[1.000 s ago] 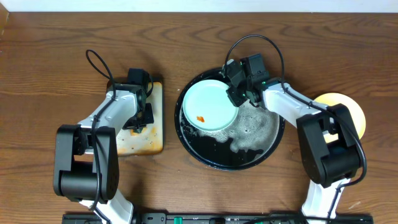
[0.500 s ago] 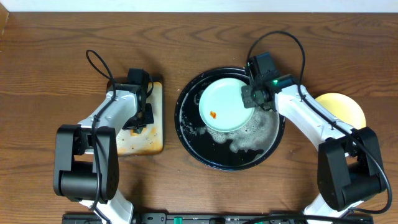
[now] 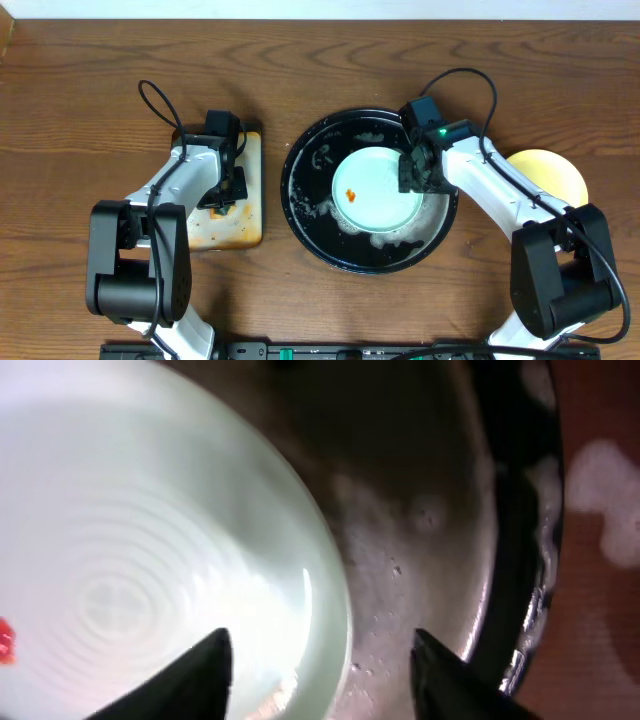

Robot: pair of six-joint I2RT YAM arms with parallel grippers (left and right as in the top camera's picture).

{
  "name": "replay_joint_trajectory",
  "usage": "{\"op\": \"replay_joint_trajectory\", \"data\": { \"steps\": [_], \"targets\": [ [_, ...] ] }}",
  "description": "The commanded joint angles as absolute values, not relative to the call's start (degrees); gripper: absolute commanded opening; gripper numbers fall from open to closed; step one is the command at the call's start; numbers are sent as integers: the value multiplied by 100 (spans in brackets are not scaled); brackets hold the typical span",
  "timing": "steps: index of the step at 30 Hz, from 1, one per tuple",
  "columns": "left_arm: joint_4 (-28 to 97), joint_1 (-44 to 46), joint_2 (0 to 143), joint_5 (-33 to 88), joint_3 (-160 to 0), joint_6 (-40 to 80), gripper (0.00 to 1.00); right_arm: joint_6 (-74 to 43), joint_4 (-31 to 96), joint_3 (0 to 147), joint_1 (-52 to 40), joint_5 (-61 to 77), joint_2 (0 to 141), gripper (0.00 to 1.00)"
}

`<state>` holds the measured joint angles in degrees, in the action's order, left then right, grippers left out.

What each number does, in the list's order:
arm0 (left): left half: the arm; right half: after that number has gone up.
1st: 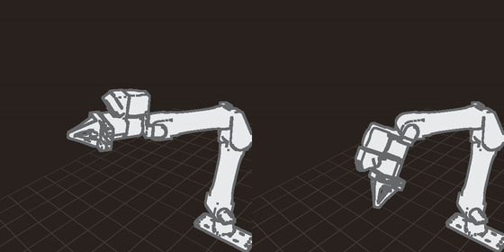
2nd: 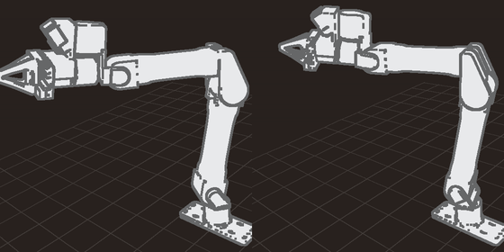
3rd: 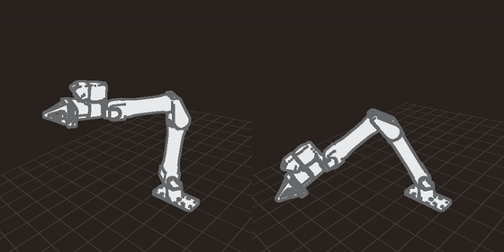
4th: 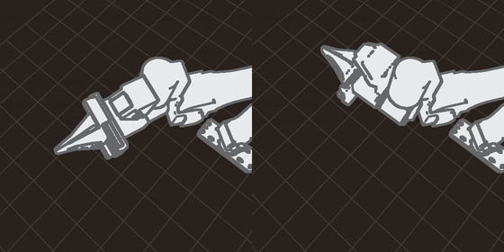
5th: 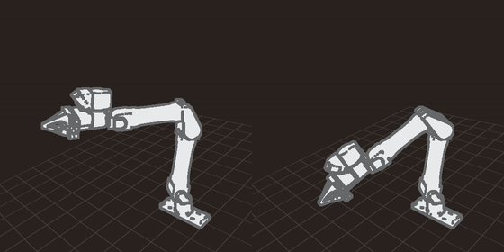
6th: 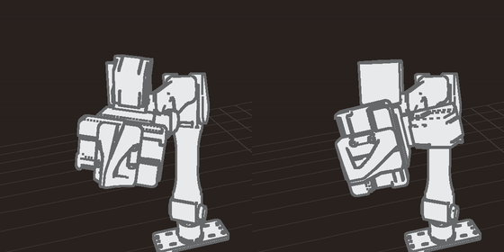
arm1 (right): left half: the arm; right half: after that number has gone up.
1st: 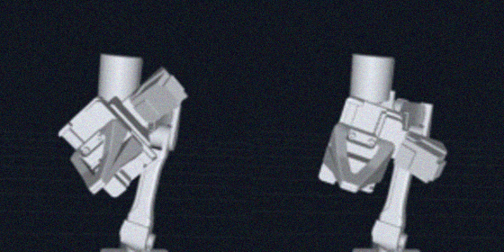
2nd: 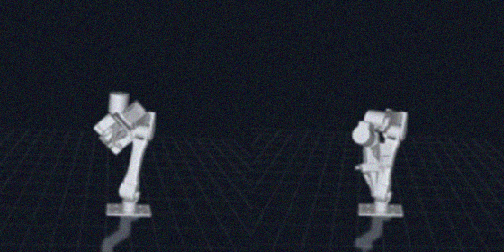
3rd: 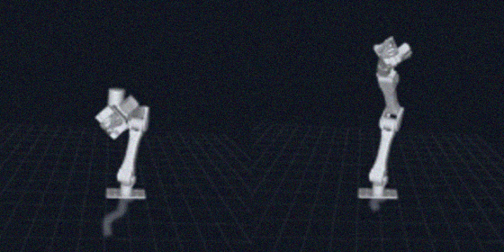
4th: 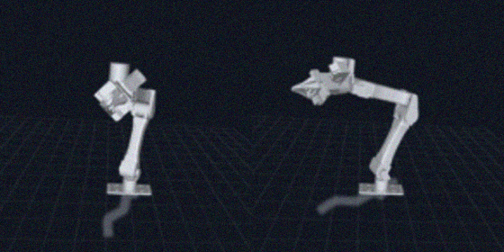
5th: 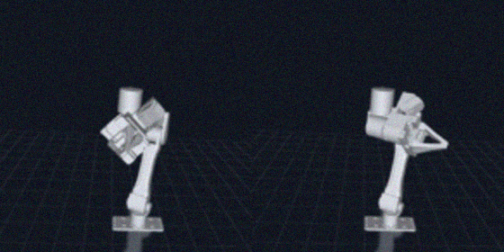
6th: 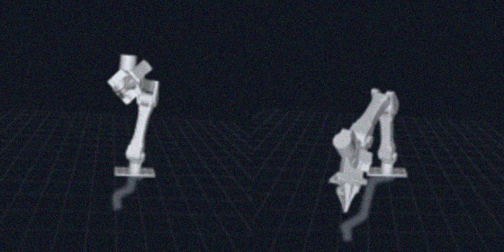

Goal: Clean dirty plates on tray and stack at the side

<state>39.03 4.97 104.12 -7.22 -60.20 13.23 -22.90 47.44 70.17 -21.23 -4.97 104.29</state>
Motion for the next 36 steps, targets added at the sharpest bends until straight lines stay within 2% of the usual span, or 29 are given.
{"op": "replay_joint_trajectory", "data": {
  "steps": [1, 4, 5, 6, 11, 16, 24, 27, 31, 36],
  "targets": [
    [4045, 478, 10554, -552, -5994, 1249, 7, -1638, 4606, 7017, -2097, -574, 10361, 51],
    [4080, 478, 10554, -552, -5994, 1249, 8, -1194, 4410, 7017, -2097, -545, 10361, 39],
    [4088, 478, 10554, -552, -5994, 1249, 8, -985, 4344, 7017, -2097, -502, 10363, 33],
    [4093, 478, 10554, -552, -5994, 1249, 8, -760, 4289, 7017, -2093, -436, 10366, 31],
    [4154, 478, 10551, -545, -5994, 1247, 8, -569, 4392, 7013, -1968, -276, 10390, 35],
    [4150, 478, 10545, -493, -5994, 1094, 8, -246, 4414, 7013, -1872, 591, 10390, 35],
    [3221, 478, 10558, -438, -5660, 958, 8, -246, 4469, 7013, -1883, 847, 10348, 27],
    [3242, 478, 10510, 104, -5570, 816, 8, -231, 4650, 7013, -1876, 845, 10141, 26],
    [3621, 421, 10127, 1212, -5881, 58, 8, -161, 4711, 7013, -1870, 843, 9734, 27],
    [3883, 309, 9504, 1522, -6106, -43, 8, -161, 4720, 7013, -1872, 843, 9209, 31]
  ]
}}
